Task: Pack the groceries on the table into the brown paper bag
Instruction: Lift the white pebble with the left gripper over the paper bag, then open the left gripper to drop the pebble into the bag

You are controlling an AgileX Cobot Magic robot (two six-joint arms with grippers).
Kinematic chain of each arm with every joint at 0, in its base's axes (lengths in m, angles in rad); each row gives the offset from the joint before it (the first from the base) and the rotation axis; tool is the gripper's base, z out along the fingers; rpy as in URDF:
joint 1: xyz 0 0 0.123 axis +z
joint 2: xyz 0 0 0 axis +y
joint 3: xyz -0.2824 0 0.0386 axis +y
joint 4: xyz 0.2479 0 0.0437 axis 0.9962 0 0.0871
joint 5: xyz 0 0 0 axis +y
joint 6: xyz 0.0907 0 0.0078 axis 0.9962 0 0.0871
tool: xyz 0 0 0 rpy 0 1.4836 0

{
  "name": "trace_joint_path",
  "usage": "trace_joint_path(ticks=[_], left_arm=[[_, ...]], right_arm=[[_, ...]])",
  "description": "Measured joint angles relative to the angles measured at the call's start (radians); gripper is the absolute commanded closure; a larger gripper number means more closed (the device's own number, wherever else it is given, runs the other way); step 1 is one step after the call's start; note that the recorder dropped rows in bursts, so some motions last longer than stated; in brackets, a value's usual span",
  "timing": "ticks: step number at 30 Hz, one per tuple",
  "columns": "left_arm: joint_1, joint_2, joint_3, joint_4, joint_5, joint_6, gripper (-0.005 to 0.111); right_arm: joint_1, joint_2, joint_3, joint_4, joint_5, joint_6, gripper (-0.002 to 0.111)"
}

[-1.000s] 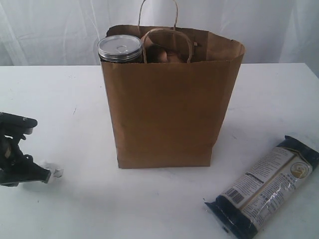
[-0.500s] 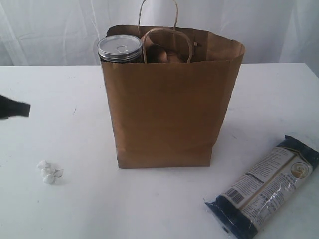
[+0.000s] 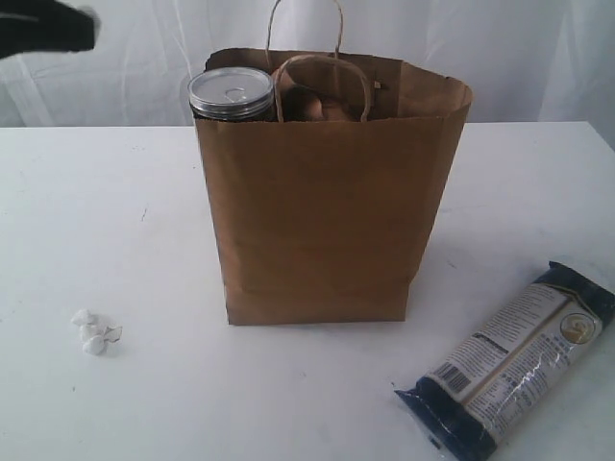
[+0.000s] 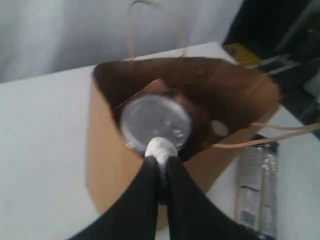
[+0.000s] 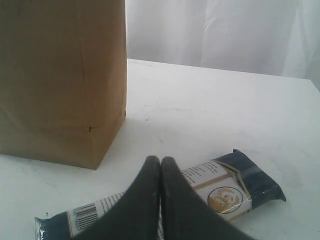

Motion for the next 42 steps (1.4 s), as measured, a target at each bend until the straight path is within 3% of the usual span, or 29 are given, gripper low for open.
trace_joint_path(ticks=[4,8,18,30,36,37,39,40,42], left_arm=[[0.000,0.030,-0.066,-0.219,0.056,0.217,0.107],[-0.010,0.099,-0.123,-0.308,0.105,0.300,0.107],[-0.118,0.292,-0.261,-0.319,0.104,0.375,0.107],[-0.190,0.482,-0.396,-0.302,0.146,0.386,0.107],[-0.213,0.542,-0.400,-0.295,0.148,0.402,0.105],[-0.215,0.549,-0.400,-0.292,0.146,0.404,0.101],[-0.216,0.555,-0.404,-0.280,0.144,0.408,0.079],[-0.216,0.557,-0.406,-0.278,0.139,0.410,0.060],[-0.216,0.557,-0.410,-0.274,0.129,0.412,0.046]], right_arm=[[0.000,0.000,0.000,0.000,0.000,0.000,0.108],[0.000,0.000,0.000,0.000,0.000,0.000,0.108],[0.000,0.000,0.000,0.000,0.000,0.000,0.108],[0.000,0.000,0.000,0.000,0.000,0.005,0.108],[0.000,0.000,0.000,0.000,0.000,0.015,0.108],[0.000,0.000,0.000,0.000,0.000,0.017,0.108],[0.000,0.000,0.000,0.000,0.000,0.017,0.108],[0.000,0.000,0.000,0.000,0.000,0.019,0.108],[0.000,0.000,0.000,0.000,0.000,0.025,0.108]])
